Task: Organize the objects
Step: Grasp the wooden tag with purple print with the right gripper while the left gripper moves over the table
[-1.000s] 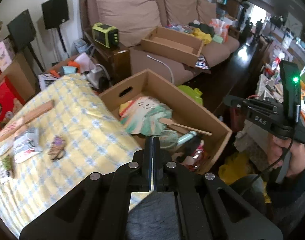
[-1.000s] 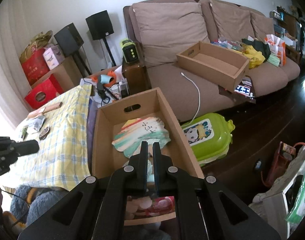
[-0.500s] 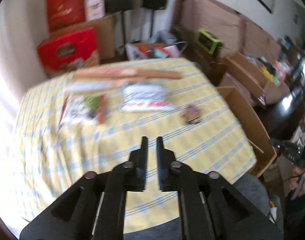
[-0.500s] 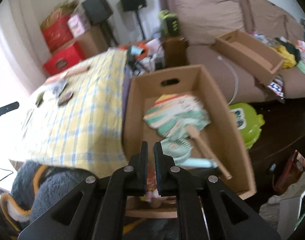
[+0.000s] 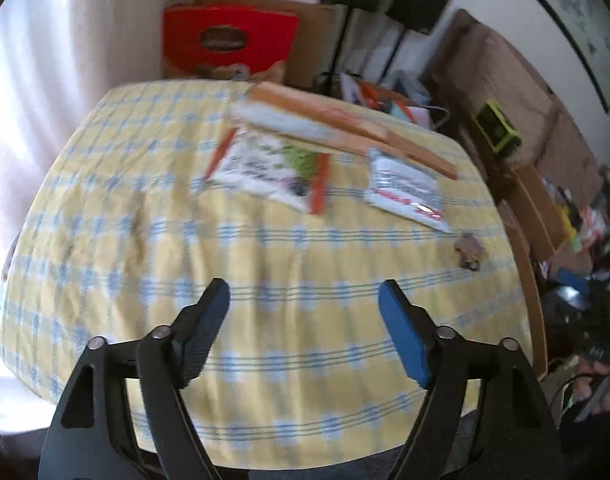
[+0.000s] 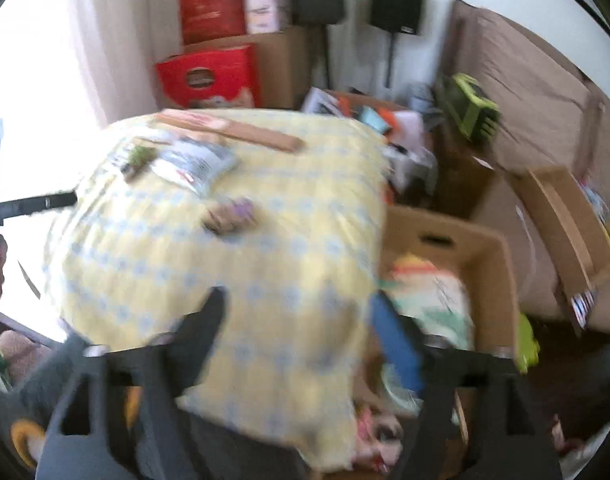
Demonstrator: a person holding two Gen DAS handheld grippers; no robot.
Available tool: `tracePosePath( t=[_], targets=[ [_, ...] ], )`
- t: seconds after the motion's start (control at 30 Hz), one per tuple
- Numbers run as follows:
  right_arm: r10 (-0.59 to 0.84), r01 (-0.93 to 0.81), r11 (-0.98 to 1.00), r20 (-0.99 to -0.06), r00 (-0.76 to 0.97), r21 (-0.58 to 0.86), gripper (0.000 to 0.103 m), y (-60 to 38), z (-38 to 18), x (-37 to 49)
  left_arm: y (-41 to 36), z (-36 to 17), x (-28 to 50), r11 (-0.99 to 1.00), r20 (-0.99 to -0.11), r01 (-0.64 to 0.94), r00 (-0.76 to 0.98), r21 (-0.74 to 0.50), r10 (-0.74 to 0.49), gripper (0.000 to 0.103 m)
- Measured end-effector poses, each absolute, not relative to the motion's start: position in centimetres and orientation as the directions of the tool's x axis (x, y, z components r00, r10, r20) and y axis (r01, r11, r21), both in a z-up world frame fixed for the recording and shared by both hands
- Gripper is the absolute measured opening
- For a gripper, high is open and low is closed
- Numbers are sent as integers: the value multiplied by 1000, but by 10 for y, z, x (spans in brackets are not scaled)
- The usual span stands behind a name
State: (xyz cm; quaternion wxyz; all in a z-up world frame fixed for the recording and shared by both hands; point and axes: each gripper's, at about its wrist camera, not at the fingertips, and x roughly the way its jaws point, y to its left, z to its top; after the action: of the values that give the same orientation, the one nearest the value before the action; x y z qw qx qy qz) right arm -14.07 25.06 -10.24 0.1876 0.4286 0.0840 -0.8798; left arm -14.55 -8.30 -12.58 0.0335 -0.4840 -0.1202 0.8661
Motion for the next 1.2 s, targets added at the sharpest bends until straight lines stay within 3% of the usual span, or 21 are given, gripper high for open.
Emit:
tracePosePath(
  t=[0.1,0.4,0.6,0.73,1.0,1.07,1.2],
  targets=[
    [-241,442,-897,-807,-540,-28,92,213,-108,-173,-101,-131,-140,-974,-838,106,-533,-201,116,93],
    [-238,510,-859,-859,-454,-31,92,151,-152,-219,-120,-142,-140,-967,-840,97,-521,-234,151,93],
    [-273,458,-887,-856,-439,48,80,165,-161,-227,-123,-139,-143,-964,-829,93,-534,-250,163,94],
    [-242,444,-896,-850,-468,11,50,161,-157,-230,-125,-139,-146,-955,-829,99,-527,-279,187,94],
    [-272,416,-908,-822,-500,47,49,172,-145,-220,-106,-122,-153,-932,-801,64,-534,-358,271,95],
    [-288,390,-917,-807,-515,79,49,181,-135,-217,-81,-115,-161,-920,-782,-12,-522,-392,340,102],
    [-286,362,-928,-790,-543,87,50,196,-114,-210,-27,-101,-182,-930,-739,-162,-568,-330,361,103]
  ],
)
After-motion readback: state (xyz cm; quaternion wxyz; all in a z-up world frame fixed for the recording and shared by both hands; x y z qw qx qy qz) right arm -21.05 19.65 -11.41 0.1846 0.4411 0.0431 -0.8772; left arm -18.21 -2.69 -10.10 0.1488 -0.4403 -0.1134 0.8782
